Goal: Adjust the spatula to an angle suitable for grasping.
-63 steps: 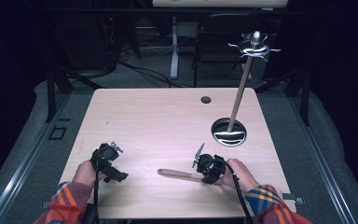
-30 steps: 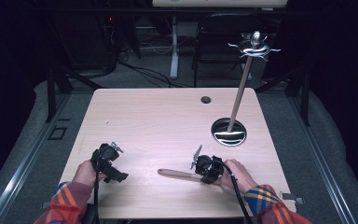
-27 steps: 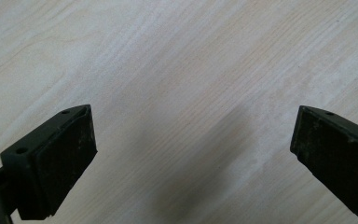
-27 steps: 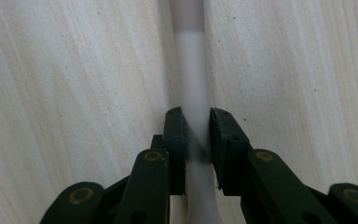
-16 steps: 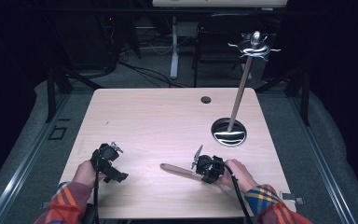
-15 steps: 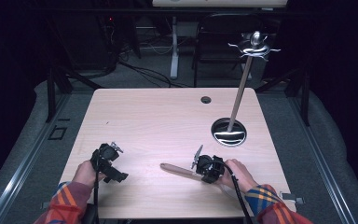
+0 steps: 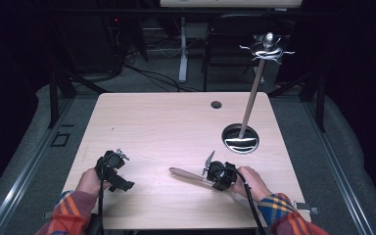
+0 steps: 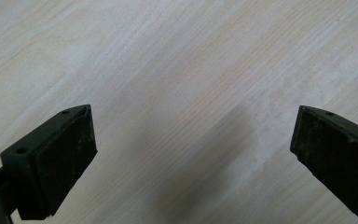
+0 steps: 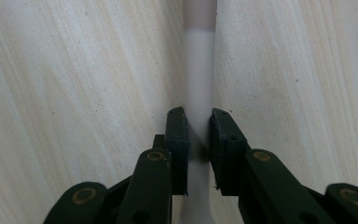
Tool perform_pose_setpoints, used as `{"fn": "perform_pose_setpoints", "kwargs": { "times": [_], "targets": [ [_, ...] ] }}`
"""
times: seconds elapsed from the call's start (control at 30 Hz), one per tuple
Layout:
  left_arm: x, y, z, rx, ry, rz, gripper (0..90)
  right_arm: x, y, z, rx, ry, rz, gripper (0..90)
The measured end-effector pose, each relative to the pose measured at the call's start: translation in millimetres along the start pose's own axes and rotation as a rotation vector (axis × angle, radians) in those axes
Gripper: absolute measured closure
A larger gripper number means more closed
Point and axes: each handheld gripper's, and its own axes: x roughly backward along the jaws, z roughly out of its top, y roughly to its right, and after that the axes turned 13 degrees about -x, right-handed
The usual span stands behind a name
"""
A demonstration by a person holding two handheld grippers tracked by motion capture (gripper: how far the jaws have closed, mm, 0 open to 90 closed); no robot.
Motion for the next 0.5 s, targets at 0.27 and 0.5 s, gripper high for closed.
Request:
{"fn": "perform_pose_setpoints", "kwargs": {
  "times": [0.27, 0.5],
  "targets": [
    [0.0, 0.0, -0.2, 0.000, 0.004, -0.003, 0.0, 1.2, 5.8, -1.0, -0.056, 0.005, -0.017, 78.4],
    [0.0, 0.0, -0.2, 0.001, 0.004, -0.004, 0.0, 2.7, 14.5, -3.4, -0.121, 0.020, -0.043, 78.3]
  ]
}}
